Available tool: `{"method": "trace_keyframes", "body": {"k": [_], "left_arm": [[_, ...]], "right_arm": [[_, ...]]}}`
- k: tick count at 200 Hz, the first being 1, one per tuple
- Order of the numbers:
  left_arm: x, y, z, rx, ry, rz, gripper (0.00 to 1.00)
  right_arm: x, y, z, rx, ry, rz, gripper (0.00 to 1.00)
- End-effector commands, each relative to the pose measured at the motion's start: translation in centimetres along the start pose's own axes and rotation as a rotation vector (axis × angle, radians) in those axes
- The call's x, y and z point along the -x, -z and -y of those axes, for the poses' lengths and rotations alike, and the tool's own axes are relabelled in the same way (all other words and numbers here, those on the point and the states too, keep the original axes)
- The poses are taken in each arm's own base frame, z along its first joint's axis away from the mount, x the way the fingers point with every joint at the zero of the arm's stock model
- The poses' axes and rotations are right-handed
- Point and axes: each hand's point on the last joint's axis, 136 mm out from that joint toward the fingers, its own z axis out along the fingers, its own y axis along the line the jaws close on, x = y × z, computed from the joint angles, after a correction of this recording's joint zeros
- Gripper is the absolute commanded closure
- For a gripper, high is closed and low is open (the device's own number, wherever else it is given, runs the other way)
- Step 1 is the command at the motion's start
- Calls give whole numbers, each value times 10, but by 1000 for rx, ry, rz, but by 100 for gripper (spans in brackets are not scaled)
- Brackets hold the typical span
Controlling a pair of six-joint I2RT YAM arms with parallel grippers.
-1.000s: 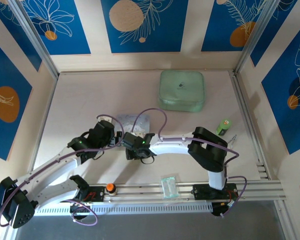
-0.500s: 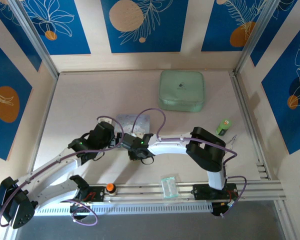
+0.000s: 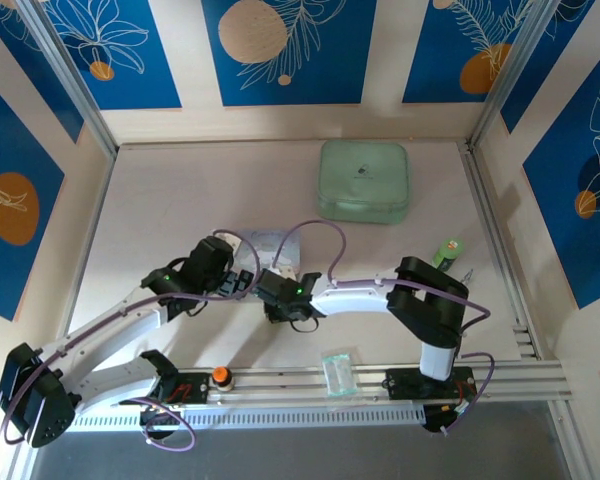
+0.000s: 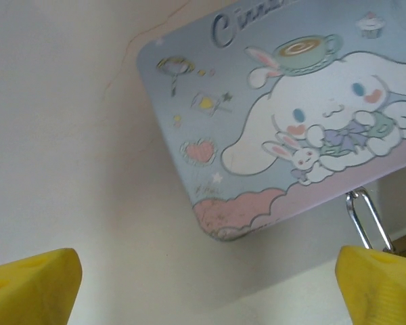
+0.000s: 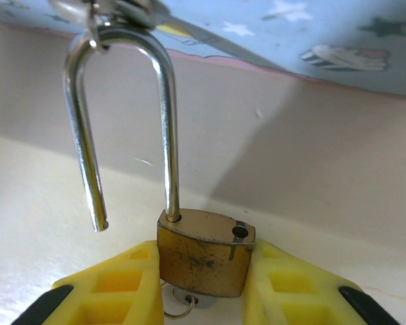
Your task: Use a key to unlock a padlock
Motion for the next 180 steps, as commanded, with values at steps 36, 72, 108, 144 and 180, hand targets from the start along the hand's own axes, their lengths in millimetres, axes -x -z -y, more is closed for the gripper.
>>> {"method": "trace_keyframes", "body": {"k": [36,72,108,144,180], "left_arm": [[32,5,30,-134,-253,59,18],[31,-9,72,-263,-444,49,23],[19,-24,106,-410,-572,45,23],[5,-43,109,-373,-664,12,21],[-12,-61,96,-272,-708,-48,16]], "right_arm": [[-26,5,60,-83,-48,-65,73],[-27,6,79,-60,-89,-70,73],[-27,5,83,-11,-130,-64,73],[-28,3,84,-5,-160,-50,73],[-28,-1,82,15,-214,-34,73]]}}
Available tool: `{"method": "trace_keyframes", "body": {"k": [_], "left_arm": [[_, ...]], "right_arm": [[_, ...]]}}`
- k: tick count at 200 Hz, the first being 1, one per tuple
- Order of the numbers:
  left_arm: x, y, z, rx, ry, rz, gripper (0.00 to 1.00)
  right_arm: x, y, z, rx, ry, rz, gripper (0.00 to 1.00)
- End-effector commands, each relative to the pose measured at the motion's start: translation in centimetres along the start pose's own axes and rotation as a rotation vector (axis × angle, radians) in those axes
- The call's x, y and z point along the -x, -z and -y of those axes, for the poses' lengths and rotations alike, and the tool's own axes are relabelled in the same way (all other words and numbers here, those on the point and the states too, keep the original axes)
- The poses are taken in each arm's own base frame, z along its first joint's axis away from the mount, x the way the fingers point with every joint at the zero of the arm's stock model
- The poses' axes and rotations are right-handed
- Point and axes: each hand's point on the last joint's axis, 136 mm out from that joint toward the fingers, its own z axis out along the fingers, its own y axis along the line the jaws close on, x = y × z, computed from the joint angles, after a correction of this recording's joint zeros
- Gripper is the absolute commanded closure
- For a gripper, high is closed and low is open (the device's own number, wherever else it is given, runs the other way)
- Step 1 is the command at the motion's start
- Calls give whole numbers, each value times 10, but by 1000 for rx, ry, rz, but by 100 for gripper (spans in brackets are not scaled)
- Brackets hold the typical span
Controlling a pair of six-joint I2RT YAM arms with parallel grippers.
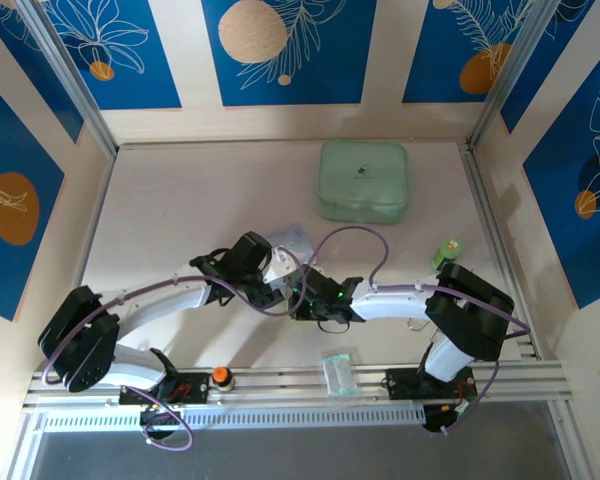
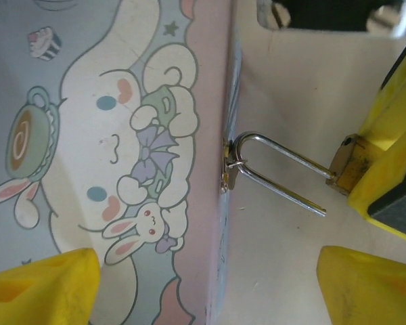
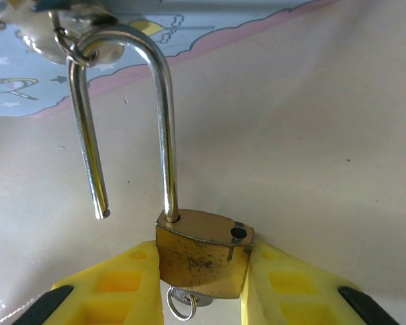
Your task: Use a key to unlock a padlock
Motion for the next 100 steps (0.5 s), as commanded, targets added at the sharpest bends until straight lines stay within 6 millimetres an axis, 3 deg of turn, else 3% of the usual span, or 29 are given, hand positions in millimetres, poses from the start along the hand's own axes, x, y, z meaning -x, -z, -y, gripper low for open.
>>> {"method": "trace_keyframes", "body": {"k": [1,42,78,91,100], "left_arm": [[-15,-10,-2,49,-60,-53,16],[-30,-18,4,39,-92,-88,25],[-54,-33,11,31,-142,-178,28],[-59,-35,31,-77,-232,-175,48],[-58,-37,29,-57,-240,-175,49]], "right_arm": [[-19,-9,40,-116,-69,-41,74],[-11,-14,32,-65,-147,25,74],[0,-19,12,17,-211,64,75],[4,-19,8,15,-218,74,75],[6,-20,7,22,-238,80,75]]}}
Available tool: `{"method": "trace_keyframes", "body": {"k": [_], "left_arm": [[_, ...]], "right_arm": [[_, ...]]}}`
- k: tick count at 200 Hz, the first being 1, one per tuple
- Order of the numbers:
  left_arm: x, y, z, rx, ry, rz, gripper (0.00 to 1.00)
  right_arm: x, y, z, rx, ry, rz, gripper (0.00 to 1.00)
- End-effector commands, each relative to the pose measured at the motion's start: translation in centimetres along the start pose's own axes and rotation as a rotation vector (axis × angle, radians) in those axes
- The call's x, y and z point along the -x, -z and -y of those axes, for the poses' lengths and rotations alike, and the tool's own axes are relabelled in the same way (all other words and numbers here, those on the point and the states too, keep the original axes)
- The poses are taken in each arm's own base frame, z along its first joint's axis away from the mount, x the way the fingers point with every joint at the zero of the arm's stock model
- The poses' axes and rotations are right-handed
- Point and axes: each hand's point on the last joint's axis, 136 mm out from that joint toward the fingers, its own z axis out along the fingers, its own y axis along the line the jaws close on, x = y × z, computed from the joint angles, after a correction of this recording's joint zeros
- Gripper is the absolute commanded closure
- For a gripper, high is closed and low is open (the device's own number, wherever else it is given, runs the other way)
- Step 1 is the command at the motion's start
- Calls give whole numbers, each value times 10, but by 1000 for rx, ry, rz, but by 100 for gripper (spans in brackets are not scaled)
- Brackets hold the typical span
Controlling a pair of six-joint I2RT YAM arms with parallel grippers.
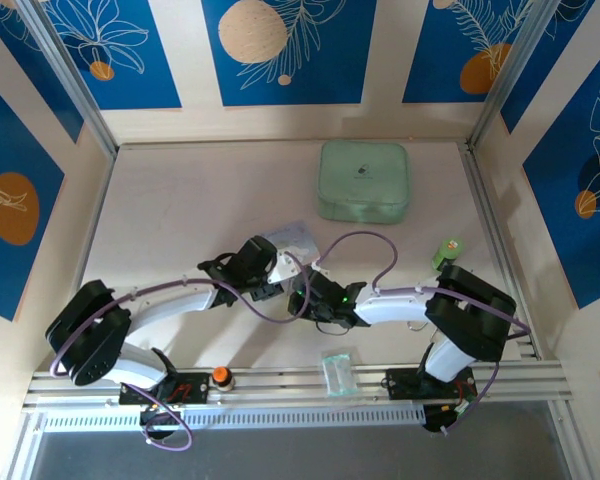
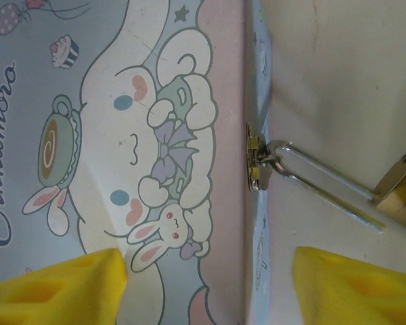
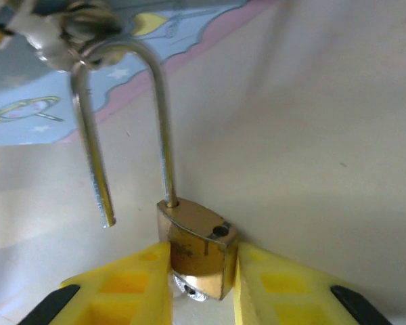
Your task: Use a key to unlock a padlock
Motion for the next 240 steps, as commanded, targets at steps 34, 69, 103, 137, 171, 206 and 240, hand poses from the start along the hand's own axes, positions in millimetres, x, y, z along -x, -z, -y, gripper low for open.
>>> {"method": "trace_keyframes", "body": {"k": [34,69,103,137,171,206,240], "left_arm": [[-53,-13,60,-220,-102,-135,48],[-59,-13,59,-211,-106,-160,46],[-57,-10,56,-195,-109,-140,46],[-60,-10,58,-200,-116,-153,46],[-63,-12,59,-202,-121,-161,46],[-57,-11,62,-209,-135,-152,46],[-58,-13,64,-212,-146,-158,46]], "right_arm": [[9,-14,12,-12,-121,50,75],[19,-6,26,-57,-149,90,74],[27,-1,47,-61,-215,113,75],[37,1,39,36,-232,146,75],[50,4,28,109,-248,177,75],[54,-4,12,171,-269,164,75],[58,-5,-4,233,-296,153,75]]}}
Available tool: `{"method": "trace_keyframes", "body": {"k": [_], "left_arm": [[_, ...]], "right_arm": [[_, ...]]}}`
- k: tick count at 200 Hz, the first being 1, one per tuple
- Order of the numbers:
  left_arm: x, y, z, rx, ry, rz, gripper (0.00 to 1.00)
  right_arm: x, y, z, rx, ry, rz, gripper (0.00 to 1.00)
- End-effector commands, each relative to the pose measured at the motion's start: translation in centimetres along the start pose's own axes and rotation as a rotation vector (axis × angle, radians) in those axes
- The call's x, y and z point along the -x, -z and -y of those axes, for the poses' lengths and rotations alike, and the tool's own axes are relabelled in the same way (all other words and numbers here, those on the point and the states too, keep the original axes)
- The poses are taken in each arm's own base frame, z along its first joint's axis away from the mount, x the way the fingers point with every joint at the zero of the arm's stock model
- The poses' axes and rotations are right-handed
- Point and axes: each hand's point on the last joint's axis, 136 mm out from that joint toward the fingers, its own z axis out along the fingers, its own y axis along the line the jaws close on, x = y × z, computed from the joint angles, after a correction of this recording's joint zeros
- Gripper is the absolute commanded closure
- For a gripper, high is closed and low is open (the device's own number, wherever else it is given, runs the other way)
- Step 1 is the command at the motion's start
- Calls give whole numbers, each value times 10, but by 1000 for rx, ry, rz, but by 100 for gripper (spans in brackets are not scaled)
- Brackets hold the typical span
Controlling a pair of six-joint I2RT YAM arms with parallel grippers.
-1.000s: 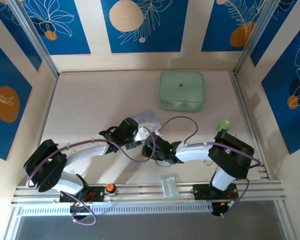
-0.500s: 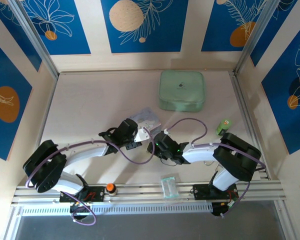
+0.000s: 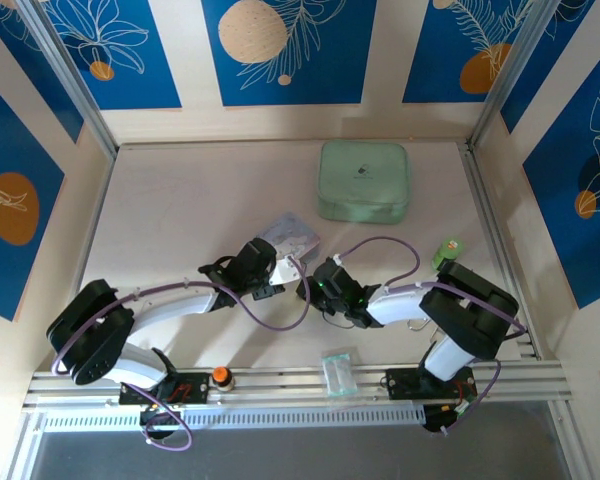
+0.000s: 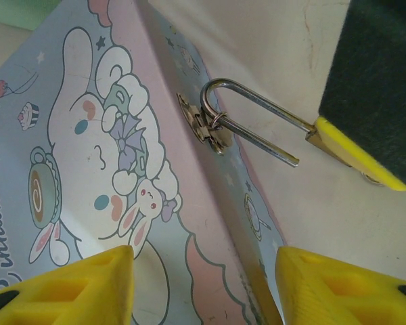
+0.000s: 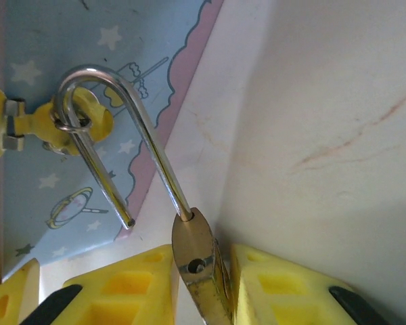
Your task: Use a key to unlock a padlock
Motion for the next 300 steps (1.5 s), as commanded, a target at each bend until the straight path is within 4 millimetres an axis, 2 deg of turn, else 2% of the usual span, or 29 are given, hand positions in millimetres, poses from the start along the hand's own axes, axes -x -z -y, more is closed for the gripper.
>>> {"method": "trace_keyframes", "body": {"k": [1,33,70,100,139,179,207,226,257,268,283,300], "left_arm": [[-60,-4,65,-241,-56,-206,46],[-59,-5,67,-244,-68,-211,46],[-61,-4,69,-245,-80,-219,46],[-64,-2,68,-239,-86,-232,46],[-63,-1,66,-226,-88,-229,46],[-61,-2,60,-195,-68,-226,45],[-53,-3,60,-193,-40,-188,45],[-52,-3,56,-176,-28,-197,45],[-44,0,56,-189,-5,-171,43],[-40,2,55,-192,12,-152,42],[-38,3,55,-193,15,-144,42],[-38,1,54,-186,8,-140,42]], "right_arm": [[9,-7,-21,71,-47,23,75],[12,-11,-15,77,-126,12,75],[30,-17,-15,162,-231,20,75],[37,-13,-15,155,-221,41,75],[52,-4,2,131,-253,71,75],[42,-1,23,68,-244,42,75],[37,-3,25,66,-206,0,74],[31,-3,25,3,-132,-28,66],[19,8,26,-135,162,-23,49],[16,10,33,-176,220,-44,41],[12,12,43,-201,225,-87,40],[6,11,37,-165,233,-106,41]]}}
